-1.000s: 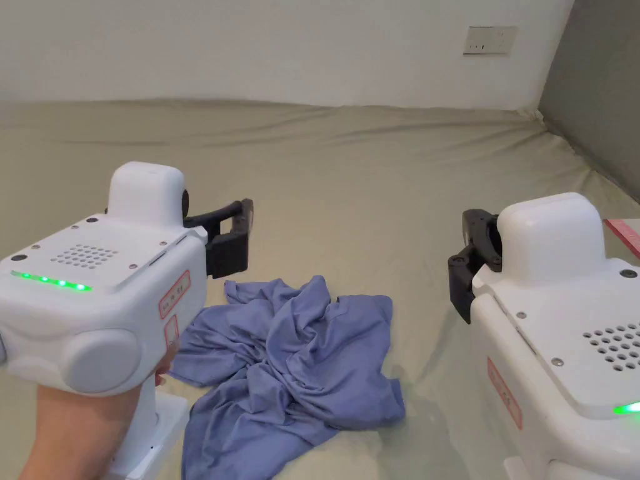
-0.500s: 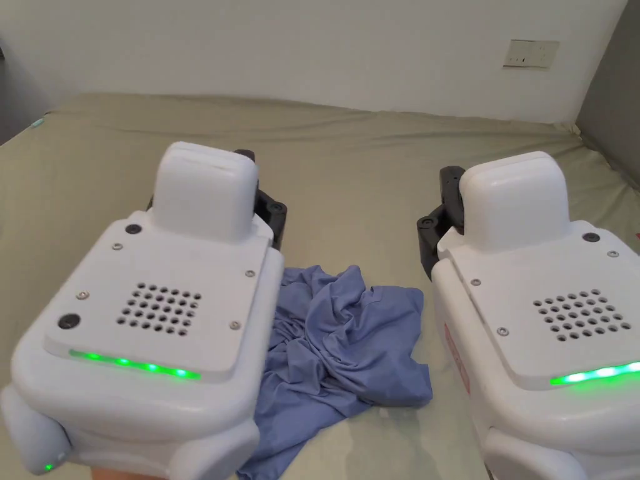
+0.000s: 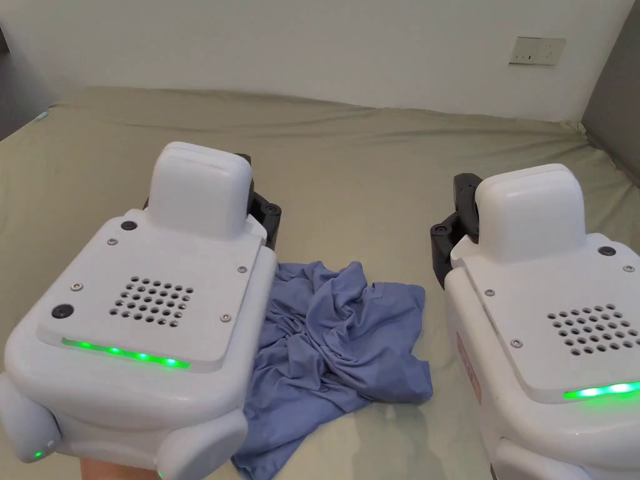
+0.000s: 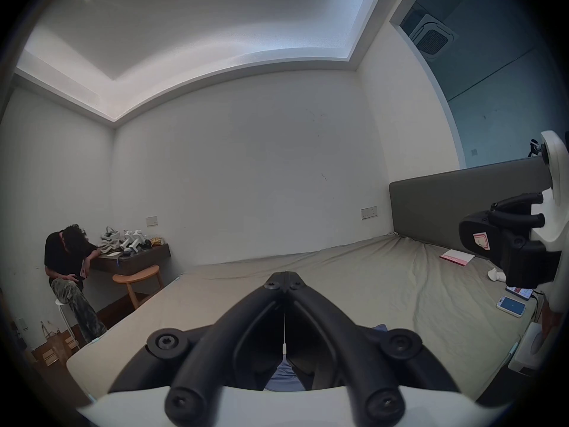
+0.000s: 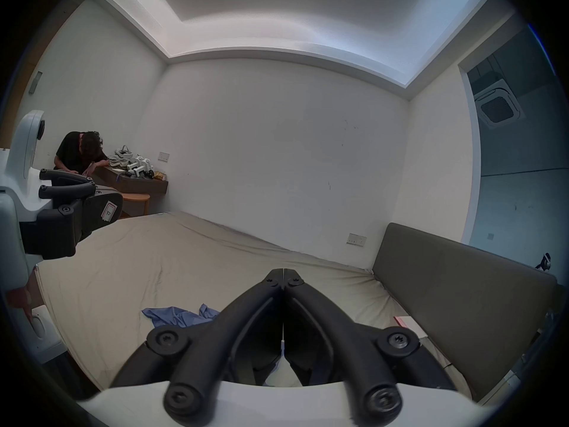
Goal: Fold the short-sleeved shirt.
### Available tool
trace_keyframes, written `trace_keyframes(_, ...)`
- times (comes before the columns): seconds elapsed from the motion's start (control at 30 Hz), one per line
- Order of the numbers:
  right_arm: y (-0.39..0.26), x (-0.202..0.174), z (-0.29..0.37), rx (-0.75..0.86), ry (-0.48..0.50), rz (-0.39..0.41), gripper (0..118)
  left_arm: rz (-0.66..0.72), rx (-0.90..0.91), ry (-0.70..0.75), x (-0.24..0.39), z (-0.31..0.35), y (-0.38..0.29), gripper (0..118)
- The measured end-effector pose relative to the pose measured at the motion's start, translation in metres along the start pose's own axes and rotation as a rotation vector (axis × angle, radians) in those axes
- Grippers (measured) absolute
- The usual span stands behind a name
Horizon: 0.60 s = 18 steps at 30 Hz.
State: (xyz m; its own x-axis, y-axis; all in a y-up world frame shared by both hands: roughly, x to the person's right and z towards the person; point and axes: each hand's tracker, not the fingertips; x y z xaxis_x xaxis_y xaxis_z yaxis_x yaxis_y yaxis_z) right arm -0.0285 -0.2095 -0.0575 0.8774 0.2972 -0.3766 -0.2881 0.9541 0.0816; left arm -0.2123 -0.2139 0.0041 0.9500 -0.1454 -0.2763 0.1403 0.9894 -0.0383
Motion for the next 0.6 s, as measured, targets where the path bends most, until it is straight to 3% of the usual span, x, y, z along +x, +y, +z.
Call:
trace_keyframes(0.23,-0.017,0.004,-0.009,-0.045,0.019,-0.013,1,0.076,-0.237,-0.086,-0.007,-0.028,-0.05,0)
trace_keyframes(0.47,-0.046,0.019,-0.021,-0.115,0.014,-0.028,1,0.193,-0.871,-0.168,-0.012,-0.063,-0.194,0)
trace_keyframes(0.57,-0.057,0.025,-0.026,-0.149,0.009,-0.022,1,0.275,-0.984,-0.167,-0.012,-0.071,-0.233,2)
trace_keyframes(0.6,-0.061,0.027,-0.029,-0.167,0.008,-0.021,1,0.291,-1.0,-0.169,-0.011,-0.073,-0.24,7)
